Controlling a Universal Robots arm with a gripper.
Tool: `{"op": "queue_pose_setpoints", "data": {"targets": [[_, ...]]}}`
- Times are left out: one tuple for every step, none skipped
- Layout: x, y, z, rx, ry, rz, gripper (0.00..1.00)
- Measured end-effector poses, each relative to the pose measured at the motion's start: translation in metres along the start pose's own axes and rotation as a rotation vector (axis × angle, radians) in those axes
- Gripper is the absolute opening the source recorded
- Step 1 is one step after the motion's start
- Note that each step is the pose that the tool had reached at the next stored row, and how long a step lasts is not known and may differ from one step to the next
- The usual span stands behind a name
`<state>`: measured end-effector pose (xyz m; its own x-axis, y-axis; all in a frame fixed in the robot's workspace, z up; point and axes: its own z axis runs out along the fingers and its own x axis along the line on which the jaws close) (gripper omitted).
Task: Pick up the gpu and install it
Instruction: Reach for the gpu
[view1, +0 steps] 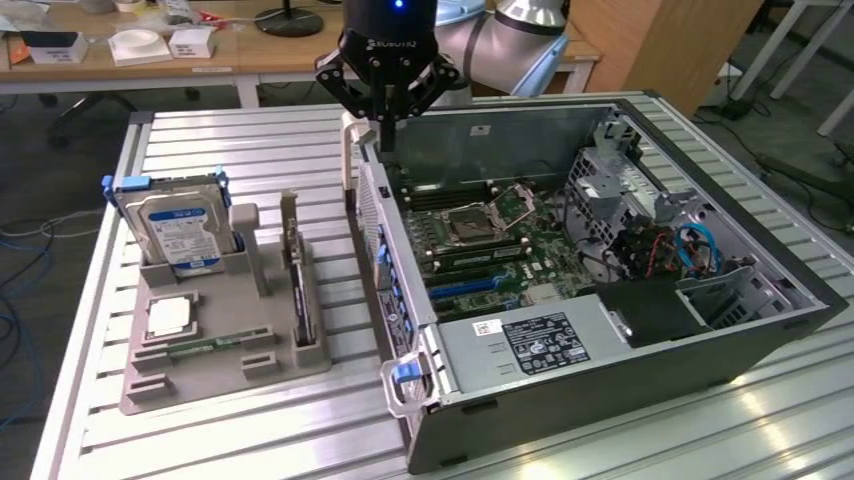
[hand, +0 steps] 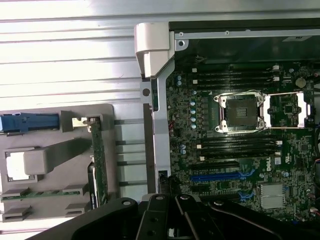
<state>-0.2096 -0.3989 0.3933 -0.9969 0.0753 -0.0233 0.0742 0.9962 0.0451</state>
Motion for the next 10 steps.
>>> {"op": "queue_pose_setpoints", "data": {"targets": [[0.0000, 0.0000, 0.0000, 0.0000, 0.0000, 0.000, 0.13], [0.0000, 0.0000, 0.0000, 0.0000, 0.0000, 0.000, 0.13], [0.0000, 0.0000, 0.0000, 0.0000, 0.0000, 0.000, 0.13], [0.0001, 0.0000, 0.0000, 0.0000, 0.0000, 0.000, 0.13], [0.0006, -0.0001, -0.0001, 0.0001, 0.0000, 0.000, 0.13], [0.0013, -0.0001, -0.0001, 0.0001, 0.0000, 0.000, 0.13], [0.0021, -0.0002, -0.0001, 0.0000, 0.0000, 0.000, 0.13], [0.0029, -0.0002, -0.0001, 0.0001, 0.0000, 0.000, 0.13], [0.0043, -0.0003, -0.0001, 0.0000, 0.0000, 0.000, 0.13], [0.0056, -0.0004, -0.0001, 0.0000, 0.0000, 0.000, 0.13]]}}
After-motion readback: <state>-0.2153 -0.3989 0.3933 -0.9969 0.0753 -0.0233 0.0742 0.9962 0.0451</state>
